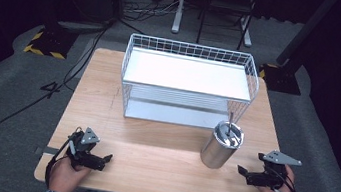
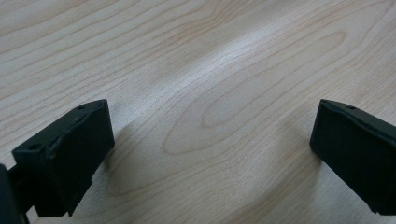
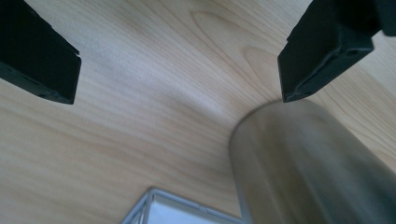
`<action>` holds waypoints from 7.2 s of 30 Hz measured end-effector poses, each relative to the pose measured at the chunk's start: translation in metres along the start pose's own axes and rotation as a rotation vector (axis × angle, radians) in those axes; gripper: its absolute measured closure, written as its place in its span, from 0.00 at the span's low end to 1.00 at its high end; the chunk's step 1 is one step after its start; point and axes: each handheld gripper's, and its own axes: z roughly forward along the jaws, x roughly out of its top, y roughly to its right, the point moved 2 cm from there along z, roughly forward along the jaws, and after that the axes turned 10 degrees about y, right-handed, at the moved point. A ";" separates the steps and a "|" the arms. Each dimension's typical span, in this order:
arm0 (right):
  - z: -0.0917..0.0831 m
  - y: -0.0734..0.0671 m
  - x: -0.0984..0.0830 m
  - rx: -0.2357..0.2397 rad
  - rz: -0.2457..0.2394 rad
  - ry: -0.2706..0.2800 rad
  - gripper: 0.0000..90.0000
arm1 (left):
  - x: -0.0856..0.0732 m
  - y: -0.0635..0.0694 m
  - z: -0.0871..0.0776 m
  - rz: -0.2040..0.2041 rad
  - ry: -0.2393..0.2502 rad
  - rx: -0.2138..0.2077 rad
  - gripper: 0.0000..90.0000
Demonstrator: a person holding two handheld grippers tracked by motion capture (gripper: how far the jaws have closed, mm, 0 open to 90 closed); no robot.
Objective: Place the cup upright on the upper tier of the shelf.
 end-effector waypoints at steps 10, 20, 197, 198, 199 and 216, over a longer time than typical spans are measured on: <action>-0.012 -0.014 0.019 0.044 -0.026 0.076 0.00 | 0.000 0.000 0.000 0.000 0.000 0.000 0.00; -0.016 -0.034 0.039 0.139 -0.032 0.136 0.00 | -0.001 0.001 -0.001 -0.005 0.001 0.009 0.01; 0.036 -0.030 0.311 0.119 -0.068 0.472 0.04 | 0.000 0.004 0.000 -0.025 0.000 0.029 0.00; 0.041 -0.029 0.315 0.116 -0.047 0.481 0.04 | 0.000 0.004 0.000 -0.024 0.001 0.028 0.00; 0.041 -0.029 0.315 0.116 -0.047 0.481 0.04 | 0.000 0.005 0.000 -0.025 0.002 0.029 0.00; 0.091 -0.044 0.339 0.120 -0.049 0.488 0.04 | 0.000 0.006 0.000 -0.034 0.001 0.038 0.00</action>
